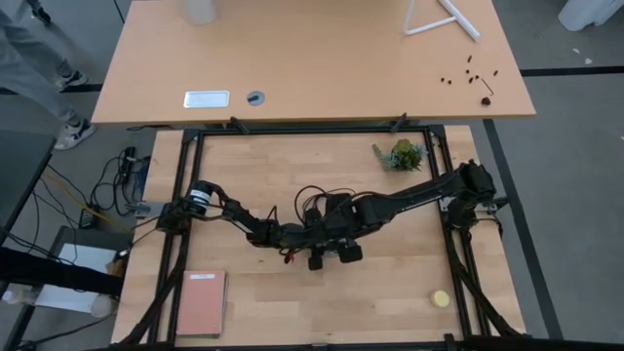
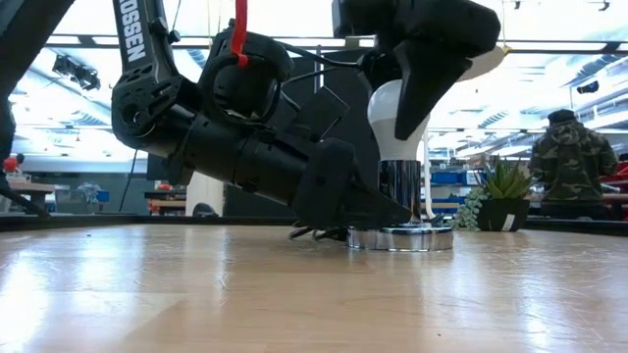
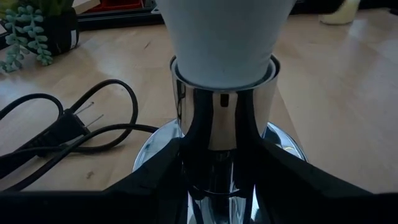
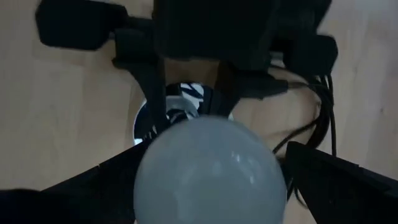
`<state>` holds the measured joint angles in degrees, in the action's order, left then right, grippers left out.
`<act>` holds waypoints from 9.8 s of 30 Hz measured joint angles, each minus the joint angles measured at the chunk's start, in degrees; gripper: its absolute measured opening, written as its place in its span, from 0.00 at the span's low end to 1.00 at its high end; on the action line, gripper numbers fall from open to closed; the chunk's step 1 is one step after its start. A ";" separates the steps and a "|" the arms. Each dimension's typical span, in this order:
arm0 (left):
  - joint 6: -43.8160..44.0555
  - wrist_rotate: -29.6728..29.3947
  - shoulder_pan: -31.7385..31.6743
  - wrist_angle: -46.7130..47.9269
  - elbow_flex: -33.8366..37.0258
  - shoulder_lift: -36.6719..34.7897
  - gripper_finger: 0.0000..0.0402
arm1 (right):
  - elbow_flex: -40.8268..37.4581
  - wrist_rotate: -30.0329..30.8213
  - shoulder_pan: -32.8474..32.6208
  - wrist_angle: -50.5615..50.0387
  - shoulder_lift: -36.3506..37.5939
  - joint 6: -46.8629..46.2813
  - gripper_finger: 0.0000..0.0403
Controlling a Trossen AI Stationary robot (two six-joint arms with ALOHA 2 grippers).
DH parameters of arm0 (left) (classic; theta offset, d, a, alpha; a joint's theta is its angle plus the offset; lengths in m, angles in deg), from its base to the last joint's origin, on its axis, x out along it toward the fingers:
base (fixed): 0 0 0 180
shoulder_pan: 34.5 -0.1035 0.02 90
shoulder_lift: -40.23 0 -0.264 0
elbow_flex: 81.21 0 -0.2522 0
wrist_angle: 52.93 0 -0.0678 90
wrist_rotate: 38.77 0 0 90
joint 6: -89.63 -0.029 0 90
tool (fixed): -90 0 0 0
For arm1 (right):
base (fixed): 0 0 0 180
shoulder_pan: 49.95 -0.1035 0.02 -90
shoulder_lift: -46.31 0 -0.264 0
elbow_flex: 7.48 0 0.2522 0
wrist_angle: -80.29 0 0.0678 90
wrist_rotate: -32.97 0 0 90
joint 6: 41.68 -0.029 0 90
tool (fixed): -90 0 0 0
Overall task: Screw lightbulb
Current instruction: Insert the lightbulb into the lamp
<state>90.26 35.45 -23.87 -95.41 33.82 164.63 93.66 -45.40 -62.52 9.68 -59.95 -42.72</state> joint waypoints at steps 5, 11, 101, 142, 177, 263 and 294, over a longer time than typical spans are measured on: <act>0.00 -0.02 0.00 0.00 0.00 0.00 0.49 | -0.02 -0.80 0.10 -0.49 0.00 6.85 0.93; 0.00 -0.09 0.00 0.01 0.00 0.00 0.49 | -0.04 -1.21 0.30 -1.08 0.00 12.47 0.93; 1.28 -3.92 0.00 0.85 -0.04 -0.04 0.49 | -31.91 11.42 -8.75 30.20 24.89 -31.22 0.71; 1.96 -2.25 0.57 1.96 -0.04 -0.07 0.49 | -43.75 1.31 -4.44 41.24 25.75 -13.05 0.72; 2.87 -1.25 0.79 1.88 0.00 -0.02 0.49 | 4.93 -7.07 1.72 -4.01 -4.70 11.77 0.86; 7.87 -3.10 1.14 2.27 -0.02 0.00 0.49 | 4.80 11.14 -1.54 -6.40 8.08 -35.19 0.94; 7.08 -2.43 1.43 2.03 0.00 0.00 0.49 | -62.39 8.41 -3.50 90.56 22.99 -12.58 0.93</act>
<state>97.34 33.02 -22.43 -93.38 33.82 164.63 31.27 -36.99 -66.02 100.23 -36.95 -55.30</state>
